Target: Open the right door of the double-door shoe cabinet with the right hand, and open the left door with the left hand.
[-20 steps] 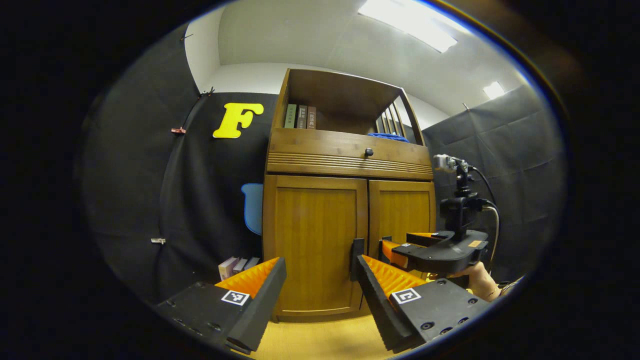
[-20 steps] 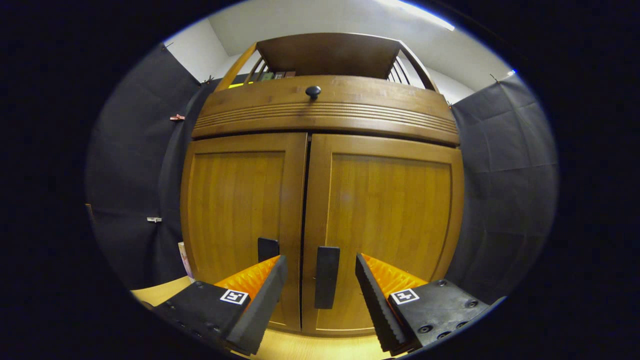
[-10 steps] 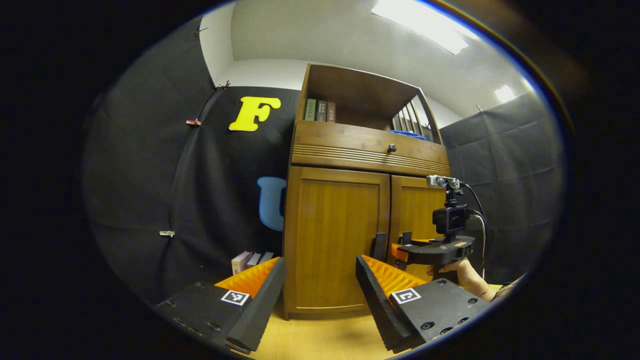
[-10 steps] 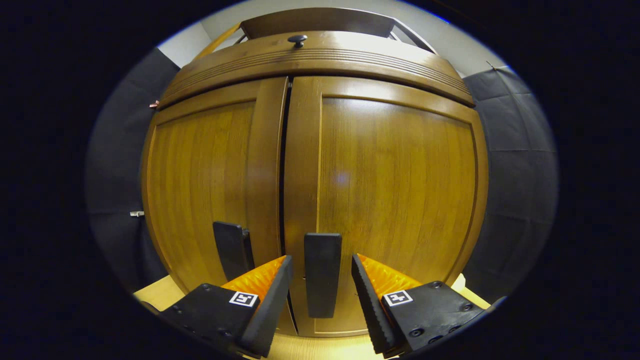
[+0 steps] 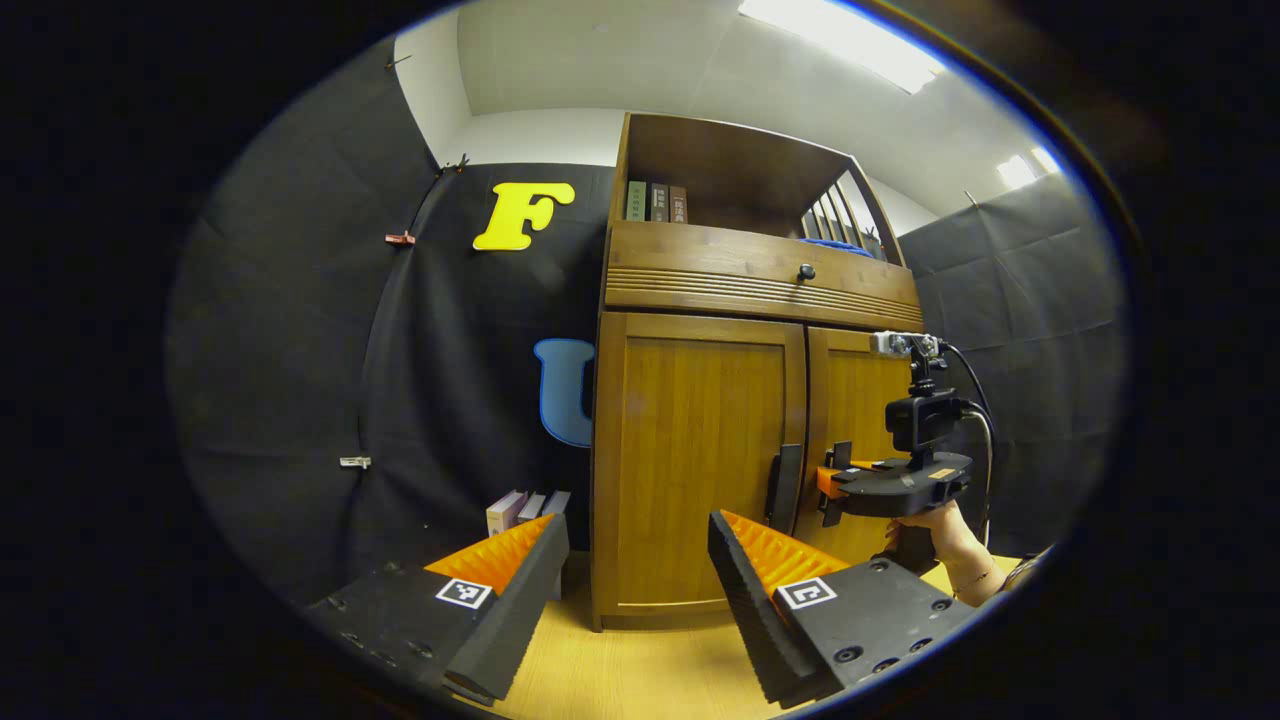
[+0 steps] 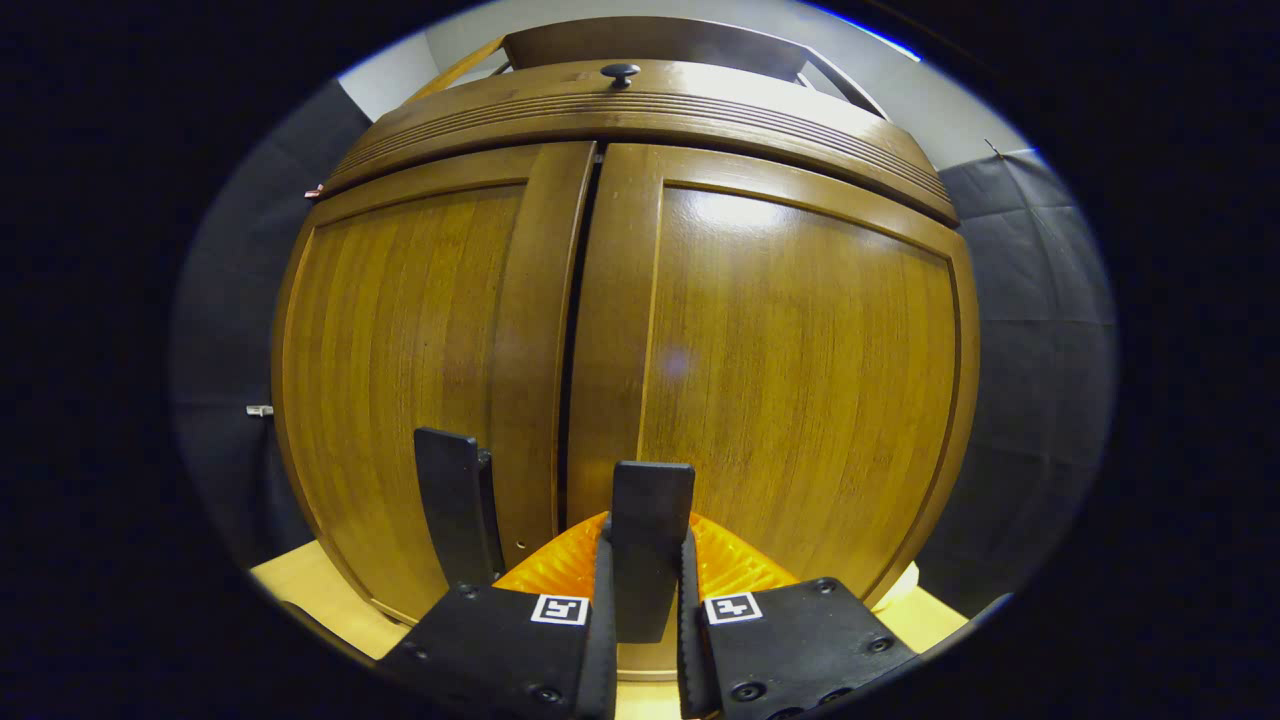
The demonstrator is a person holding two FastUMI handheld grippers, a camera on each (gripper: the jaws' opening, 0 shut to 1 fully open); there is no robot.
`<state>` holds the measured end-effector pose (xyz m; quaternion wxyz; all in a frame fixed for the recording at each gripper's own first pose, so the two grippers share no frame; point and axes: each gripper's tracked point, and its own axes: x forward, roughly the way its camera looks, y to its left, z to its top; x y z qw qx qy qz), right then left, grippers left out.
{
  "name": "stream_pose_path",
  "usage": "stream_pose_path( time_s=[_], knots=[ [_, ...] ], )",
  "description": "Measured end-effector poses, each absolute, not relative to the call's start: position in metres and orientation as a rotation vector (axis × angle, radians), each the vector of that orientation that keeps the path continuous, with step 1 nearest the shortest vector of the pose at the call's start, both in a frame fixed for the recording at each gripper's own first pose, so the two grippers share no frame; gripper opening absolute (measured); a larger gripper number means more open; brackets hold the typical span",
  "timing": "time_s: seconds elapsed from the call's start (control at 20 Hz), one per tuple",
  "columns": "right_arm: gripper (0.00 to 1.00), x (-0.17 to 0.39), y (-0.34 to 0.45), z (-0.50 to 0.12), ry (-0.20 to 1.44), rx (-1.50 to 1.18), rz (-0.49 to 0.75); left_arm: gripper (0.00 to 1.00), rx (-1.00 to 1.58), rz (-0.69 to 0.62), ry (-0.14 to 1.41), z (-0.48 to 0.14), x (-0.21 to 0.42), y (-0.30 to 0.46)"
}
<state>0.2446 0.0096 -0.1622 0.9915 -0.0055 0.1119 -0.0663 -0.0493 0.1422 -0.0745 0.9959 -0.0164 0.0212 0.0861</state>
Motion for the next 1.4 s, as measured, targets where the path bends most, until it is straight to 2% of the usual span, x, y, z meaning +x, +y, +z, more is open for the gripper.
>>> stream_pose_path(
  time_s=[0.05, 0.1, 0.15, 0.2, 0.25, 0.3, 0.5, 0.6, 0.65, 0.85, 0.9, 0.95, 1.1, 1.15, 1.2, 1.25, 1.4],
  knots=[
    [0.28, 0.243, 0.009, -0.163, 0.232, -0.012, -0.124, 0.84, -0.037, 0.165, 0.046, -0.074, -0.050, 0.141],
    [0.28, 0.241, 0.011, -0.163, 0.237, -0.015, -0.114, 0.88, -0.043, 0.157, 0.048, -0.074, -0.050, 0.140],
    [0.23, 0.238, 0.010, -0.163, 0.240, -0.015, -0.100, 0.88, -0.047, 0.150, 0.049, -0.073, -0.050, 0.140],
    [0.23, 0.233, 0.011, -0.162, 0.246, -0.004, -0.083, 0.88, -0.047, 0.146, 0.049, -0.073, -0.051, 0.140],
    [0.28, 0.224, 0.012, -0.160, 0.247, 0.010, -0.066, 0.88, -0.045, 0.147, 0.046, -0.072, -0.050, 0.141],
    [0.24, 0.216, 0.011, -0.157, 0.252, 0.020, -0.047, 0.88, -0.043, 0.148, 0.044, -0.071, -0.050, 0.141],
    [0.23, 0.181, 0.008, -0.147, 0.251, 0.036, 0.010, 0.88, -0.041, 0.144, 0.022, -0.067, -0.049, 0.138],
    [0.23, 0.160, 0.002, -0.143, 0.244, 0.042, 0.037, 0.88, -0.047, 0.119, 0.007, -0.064, -0.046, 0.131],
    [0.28, 0.148, -0.003, -0.141, 0.241, 0.046, 0.048, 0.88, -0.055, 0.105, -0.004, -0.061, -0.043, 0.128],
    [0.27, 0.100, -0.031, -0.129, 0.224, 0.037, 0.063, 0.88, -0.081, 0.048, -0.006, -0.060, -0.044, 0.110],
    [0.23, 0.091, -0.038, -0.126, 0.220, 0.042, 0.063, 0.88, -0.087, 0.038, -0.005, -0.060, -0.044, 0.107],
    [0.27, 0.083, -0.045, -0.124, 0.220, 0.050, 0.065, 0.88, -0.096, 0.026, -0.005, -0.060, -0.043, 0.104],
    [0.27, 0.068, -0.057, -0.121, 0.231, 0.053, 0.089, 0.88, -0.140, -0.029, -0.001, -0.058, -0.042, 0.086],
    [0.27, 0.064, -0.060, -0.120, 0.236, 0.040, 0.096, 0.84, -0.149, -0.030, 0.005, -0.058, -0.044, 0.084],
    [0.22, 0.060, -0.065, -0.119, 0.234, 0.032, 0.098, 0.88, -0.149, -0.007, 0.013, -0.061, -0.045, 0.086],
    [0.27, 0.058, -0.068, -0.118, 0.232, 0.028, 0.099, 0.88, -0.132, 0.023, 0.020, -0.062, -0.045, 0.091],
    [0.27, 0.051, -0.077, -0.116, 0.222, 0.031, 0.098, 0.88, -0.072, 0.102, 0.017, -0.065, -0.041, 0.111]
  ],
)
